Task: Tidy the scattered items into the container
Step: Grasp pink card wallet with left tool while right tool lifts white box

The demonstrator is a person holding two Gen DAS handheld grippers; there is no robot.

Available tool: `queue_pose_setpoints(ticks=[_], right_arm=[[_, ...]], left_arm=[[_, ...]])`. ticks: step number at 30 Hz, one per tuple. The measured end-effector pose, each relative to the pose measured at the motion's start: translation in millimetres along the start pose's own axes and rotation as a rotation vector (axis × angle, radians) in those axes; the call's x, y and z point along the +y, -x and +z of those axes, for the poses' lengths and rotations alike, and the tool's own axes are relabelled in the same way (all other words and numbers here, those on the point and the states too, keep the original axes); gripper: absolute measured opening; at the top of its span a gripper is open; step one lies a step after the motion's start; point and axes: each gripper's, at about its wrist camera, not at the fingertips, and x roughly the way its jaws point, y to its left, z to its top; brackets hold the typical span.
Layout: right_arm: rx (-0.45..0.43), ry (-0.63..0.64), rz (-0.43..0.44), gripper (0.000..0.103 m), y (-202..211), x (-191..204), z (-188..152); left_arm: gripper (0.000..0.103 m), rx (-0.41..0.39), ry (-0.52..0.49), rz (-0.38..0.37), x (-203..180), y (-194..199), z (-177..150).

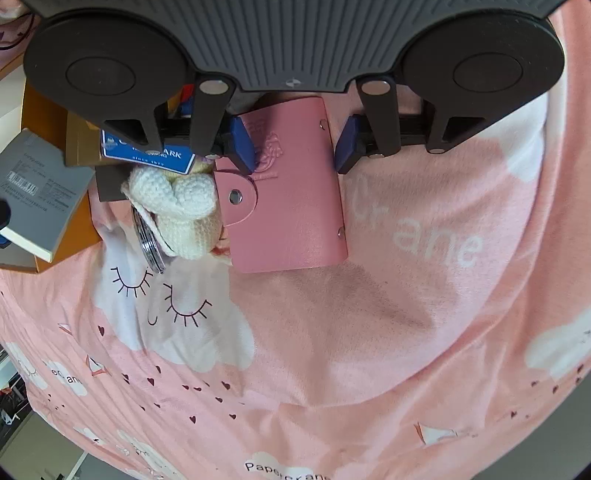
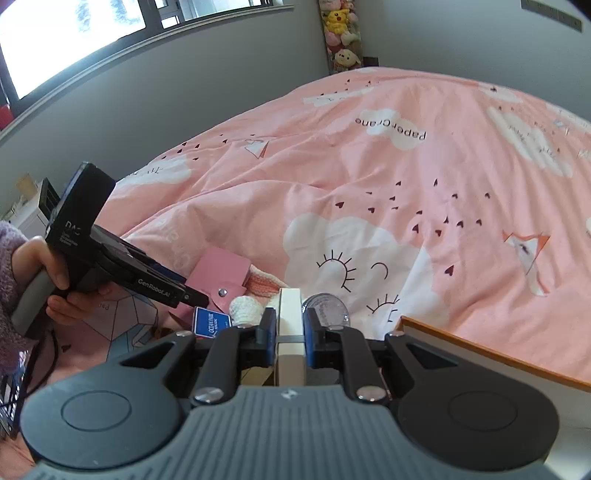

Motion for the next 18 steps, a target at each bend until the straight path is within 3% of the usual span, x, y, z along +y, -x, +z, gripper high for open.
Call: queue_pose_setpoints(ticks=[12,18], right_arm=[[0.036,-0.066,-0.003,0.018,-23.0,-5.8,-7.8],[0.034,-0.064,-0.011,0.018,-21.5,-2.9,-9.0]], left_arm=[[0.062,-0.023,0.039,-0.064,11.2,-11.5,3.7],[0.063,-0.023,0.049,-0.058,8.6,-17.7,8.3]])
